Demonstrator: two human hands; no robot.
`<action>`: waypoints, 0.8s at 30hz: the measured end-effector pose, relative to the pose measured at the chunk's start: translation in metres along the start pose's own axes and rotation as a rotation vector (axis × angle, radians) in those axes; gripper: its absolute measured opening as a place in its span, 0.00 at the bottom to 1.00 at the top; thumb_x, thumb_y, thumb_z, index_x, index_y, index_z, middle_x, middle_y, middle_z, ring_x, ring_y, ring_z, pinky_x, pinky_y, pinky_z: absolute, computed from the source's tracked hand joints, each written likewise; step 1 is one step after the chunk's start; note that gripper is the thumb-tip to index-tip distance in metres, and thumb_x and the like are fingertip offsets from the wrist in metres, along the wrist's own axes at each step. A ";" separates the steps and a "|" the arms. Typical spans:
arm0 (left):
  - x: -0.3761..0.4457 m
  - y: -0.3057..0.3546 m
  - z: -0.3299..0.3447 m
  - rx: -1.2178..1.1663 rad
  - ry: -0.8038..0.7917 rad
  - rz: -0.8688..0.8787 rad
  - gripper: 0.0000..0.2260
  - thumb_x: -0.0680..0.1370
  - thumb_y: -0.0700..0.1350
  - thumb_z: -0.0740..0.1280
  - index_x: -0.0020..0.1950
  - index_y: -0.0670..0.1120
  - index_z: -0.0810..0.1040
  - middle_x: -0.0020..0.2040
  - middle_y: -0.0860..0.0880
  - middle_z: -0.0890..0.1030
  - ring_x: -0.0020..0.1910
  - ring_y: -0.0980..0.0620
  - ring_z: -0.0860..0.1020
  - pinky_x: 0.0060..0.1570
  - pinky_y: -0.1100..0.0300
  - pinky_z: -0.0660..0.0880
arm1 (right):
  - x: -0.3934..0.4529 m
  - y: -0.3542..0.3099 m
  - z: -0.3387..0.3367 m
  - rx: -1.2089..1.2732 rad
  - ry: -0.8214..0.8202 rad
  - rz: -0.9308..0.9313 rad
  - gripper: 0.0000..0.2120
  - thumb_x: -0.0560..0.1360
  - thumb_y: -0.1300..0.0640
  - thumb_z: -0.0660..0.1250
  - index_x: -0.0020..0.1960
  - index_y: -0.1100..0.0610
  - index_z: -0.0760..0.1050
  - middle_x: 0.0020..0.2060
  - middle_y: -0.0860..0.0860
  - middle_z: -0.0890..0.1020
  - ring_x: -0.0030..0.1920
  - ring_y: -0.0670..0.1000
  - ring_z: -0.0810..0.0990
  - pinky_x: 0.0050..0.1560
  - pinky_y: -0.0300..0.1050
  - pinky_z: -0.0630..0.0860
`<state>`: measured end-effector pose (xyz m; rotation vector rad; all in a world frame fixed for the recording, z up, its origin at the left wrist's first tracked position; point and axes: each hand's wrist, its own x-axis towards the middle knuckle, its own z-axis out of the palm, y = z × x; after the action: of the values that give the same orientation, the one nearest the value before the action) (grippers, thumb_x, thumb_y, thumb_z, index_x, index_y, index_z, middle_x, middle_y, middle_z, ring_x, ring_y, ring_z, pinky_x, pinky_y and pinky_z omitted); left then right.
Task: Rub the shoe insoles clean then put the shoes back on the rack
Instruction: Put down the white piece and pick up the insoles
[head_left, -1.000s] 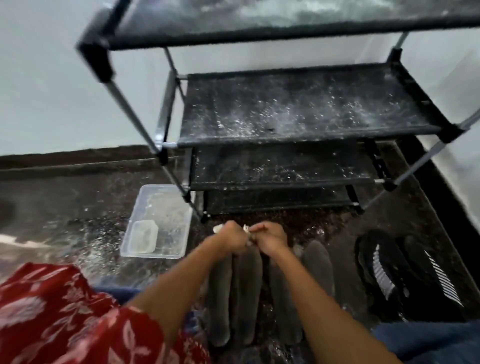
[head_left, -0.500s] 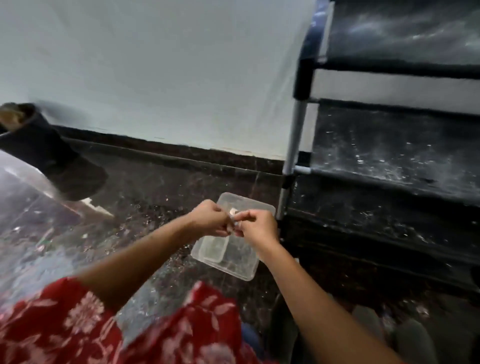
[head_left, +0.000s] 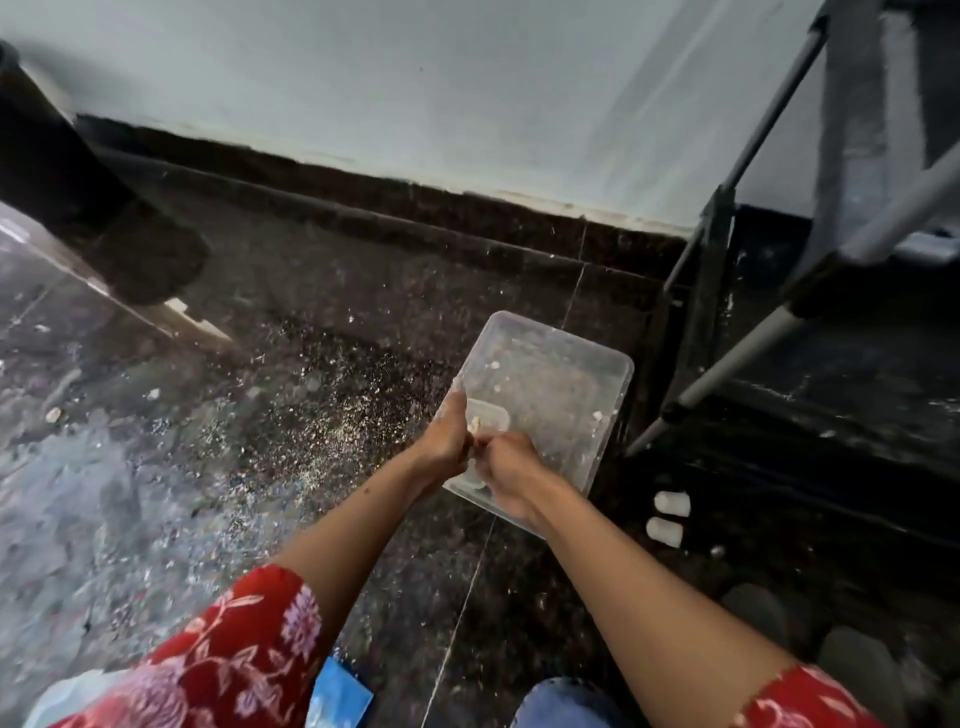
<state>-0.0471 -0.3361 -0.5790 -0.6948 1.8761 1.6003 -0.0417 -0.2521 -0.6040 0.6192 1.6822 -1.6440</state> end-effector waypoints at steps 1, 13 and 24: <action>0.003 -0.001 0.002 -0.003 -0.014 -0.019 0.31 0.80 0.60 0.37 0.32 0.43 0.67 0.19 0.53 0.64 0.19 0.59 0.61 0.22 0.65 0.57 | 0.003 0.001 0.000 0.023 -0.022 0.011 0.18 0.78 0.67 0.50 0.34 0.56 0.69 0.25 0.47 0.71 0.26 0.41 0.68 0.27 0.33 0.64; 0.003 0.009 0.019 0.346 -0.056 -0.185 0.33 0.81 0.60 0.46 0.68 0.34 0.69 0.65 0.30 0.71 0.58 0.46 0.76 0.58 0.57 0.72 | -0.013 0.005 -0.022 0.060 -0.013 -0.023 0.13 0.75 0.67 0.56 0.40 0.56 0.77 0.36 0.53 0.79 0.39 0.50 0.77 0.50 0.52 0.78; -0.084 0.092 0.114 0.981 -0.251 -0.024 0.16 0.80 0.51 0.60 0.49 0.37 0.74 0.45 0.42 0.77 0.30 0.50 0.75 0.32 0.60 0.76 | -0.117 -0.007 -0.162 0.027 0.280 -0.068 0.09 0.77 0.64 0.60 0.42 0.56 0.76 0.36 0.53 0.78 0.32 0.49 0.76 0.32 0.41 0.76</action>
<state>-0.0430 -0.2081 -0.4688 -0.0715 2.1072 0.5451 0.0043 -0.0776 -0.5187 0.8463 1.8991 -1.6920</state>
